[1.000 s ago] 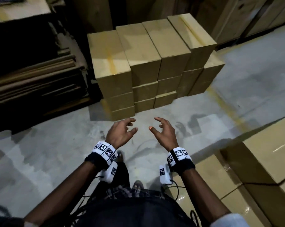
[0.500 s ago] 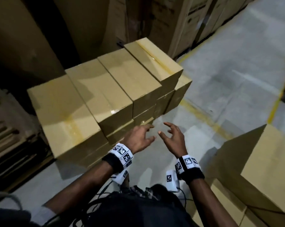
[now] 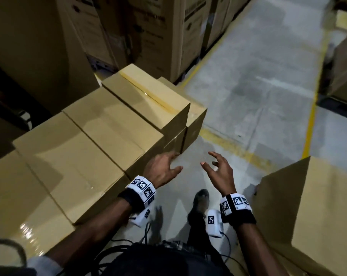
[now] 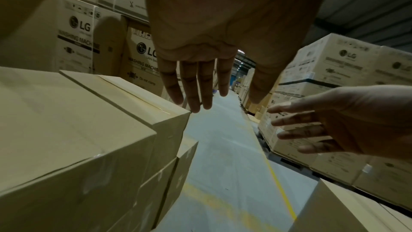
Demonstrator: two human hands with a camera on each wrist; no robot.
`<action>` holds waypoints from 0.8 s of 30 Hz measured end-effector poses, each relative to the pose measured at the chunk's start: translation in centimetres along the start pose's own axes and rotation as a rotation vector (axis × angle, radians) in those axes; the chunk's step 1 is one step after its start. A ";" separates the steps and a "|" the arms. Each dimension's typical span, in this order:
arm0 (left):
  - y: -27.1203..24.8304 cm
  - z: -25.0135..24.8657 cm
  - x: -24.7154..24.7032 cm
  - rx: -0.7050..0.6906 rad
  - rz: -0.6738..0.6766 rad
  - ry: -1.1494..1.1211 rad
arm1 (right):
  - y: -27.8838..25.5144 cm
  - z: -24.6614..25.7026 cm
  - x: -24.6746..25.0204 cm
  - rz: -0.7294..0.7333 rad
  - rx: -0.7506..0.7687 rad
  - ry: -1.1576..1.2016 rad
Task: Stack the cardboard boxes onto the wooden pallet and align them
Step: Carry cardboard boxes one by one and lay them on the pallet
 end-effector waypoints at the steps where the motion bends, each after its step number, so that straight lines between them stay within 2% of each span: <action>1: 2.3 0.0 0.3 0.013 -0.016 -0.015 | 2.5 0.4 0.4 0.013 0.009 -0.003; 4: 8.5 0.1 0.9 0.105 -0.102 -0.122 | 9.1 1.9 1.7 0.073 0.047 -0.062; 7: 13.4 1.0 1.6 0.276 -0.252 -0.229 | 15.1 4.0 2.4 0.160 0.105 -0.114; 9: 16.4 1.8 1.4 0.384 -0.302 -0.269 | 19.2 5.6 2.3 0.222 0.156 -0.169; 17: 21.5 7.0 0.2 0.664 -0.274 -0.169 | 31.1 11.3 -3.7 0.470 0.257 -0.362; 24: 25.1 13.5 -0.8 0.835 -0.251 -0.292 | 38.1 15.4 -10.5 0.619 0.321 -0.566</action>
Point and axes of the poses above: each hand's wrist, its own y-axis towards the middle knuckle, its own x-axis out of the back of the hand, z = x × y, the point moved 8 cm from there along y, towards the middle knuckle, and after that the axes turned 10 degrees about -x, right-handed, at the moved point
